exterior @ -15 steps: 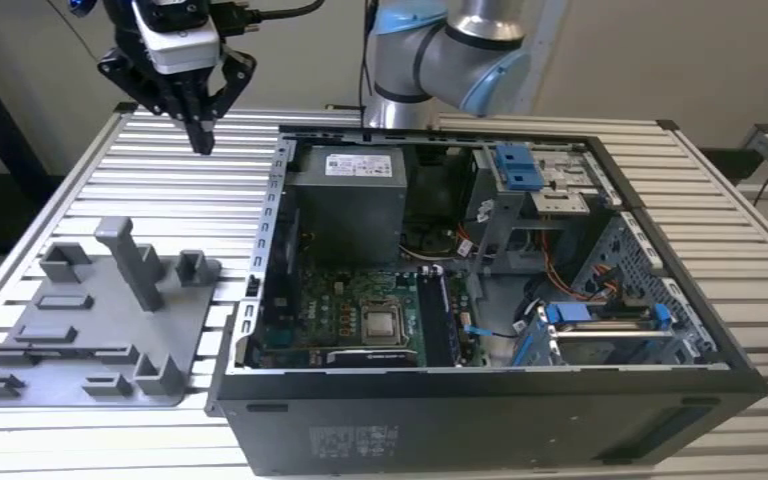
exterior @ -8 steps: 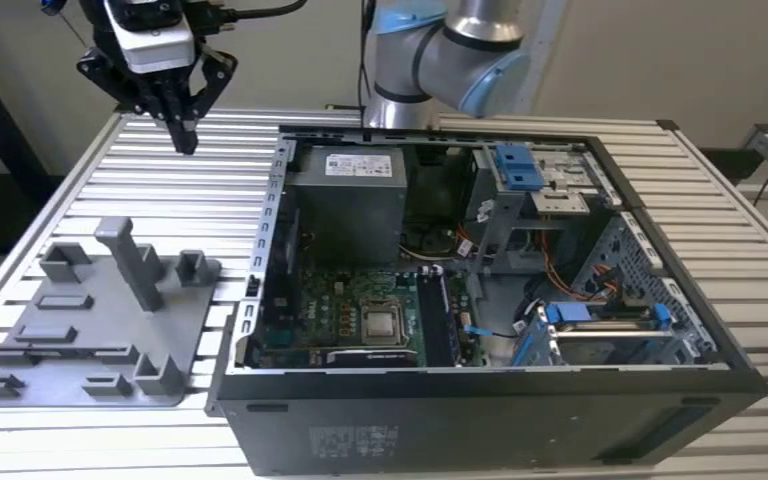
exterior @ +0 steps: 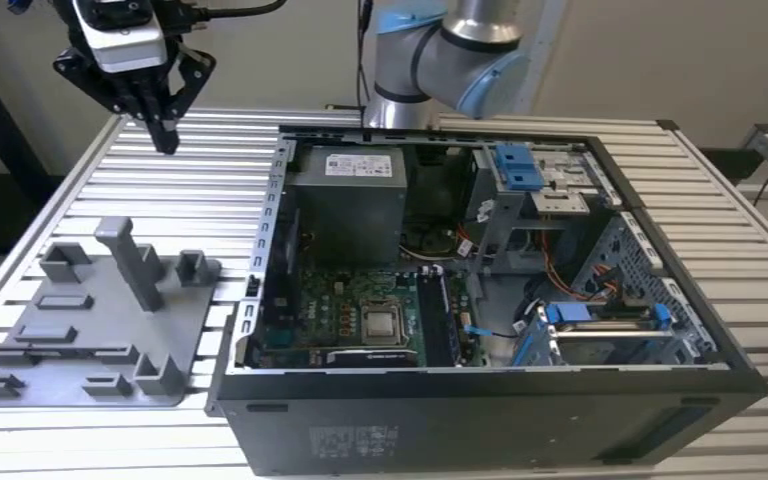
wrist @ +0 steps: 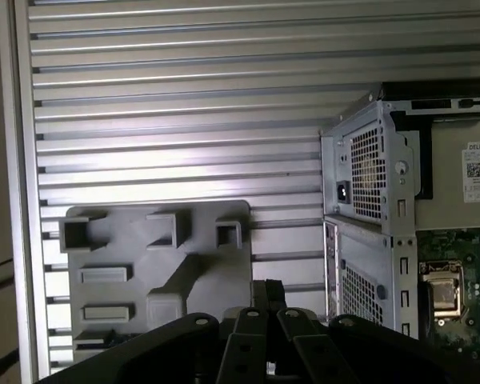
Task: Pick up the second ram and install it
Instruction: 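Reach for the second ram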
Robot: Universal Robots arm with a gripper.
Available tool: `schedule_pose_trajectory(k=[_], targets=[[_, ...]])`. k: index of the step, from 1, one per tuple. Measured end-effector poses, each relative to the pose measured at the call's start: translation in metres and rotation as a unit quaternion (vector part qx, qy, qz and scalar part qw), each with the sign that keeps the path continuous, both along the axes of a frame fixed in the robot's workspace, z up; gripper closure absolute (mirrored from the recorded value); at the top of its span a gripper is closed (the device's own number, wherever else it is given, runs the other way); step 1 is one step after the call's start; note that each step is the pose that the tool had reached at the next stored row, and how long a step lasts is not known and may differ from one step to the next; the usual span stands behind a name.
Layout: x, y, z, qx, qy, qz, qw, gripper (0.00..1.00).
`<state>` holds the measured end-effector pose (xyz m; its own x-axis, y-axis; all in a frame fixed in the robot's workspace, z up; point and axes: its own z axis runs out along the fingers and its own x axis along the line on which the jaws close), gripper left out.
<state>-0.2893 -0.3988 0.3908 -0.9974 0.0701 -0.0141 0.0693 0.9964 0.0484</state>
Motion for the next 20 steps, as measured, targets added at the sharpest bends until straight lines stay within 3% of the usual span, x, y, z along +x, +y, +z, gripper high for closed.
schedule_pose_trajectory(k=[13, 20], targets=[[-0.0342, 0.0000, -0.0005, 0.0000, 0.0001, 0.000, 1.0000, 0.89], [-0.0467, 0.0000, -0.0007, 0.0000, 0.0022, 0.000, 1.0000, 0.89]])
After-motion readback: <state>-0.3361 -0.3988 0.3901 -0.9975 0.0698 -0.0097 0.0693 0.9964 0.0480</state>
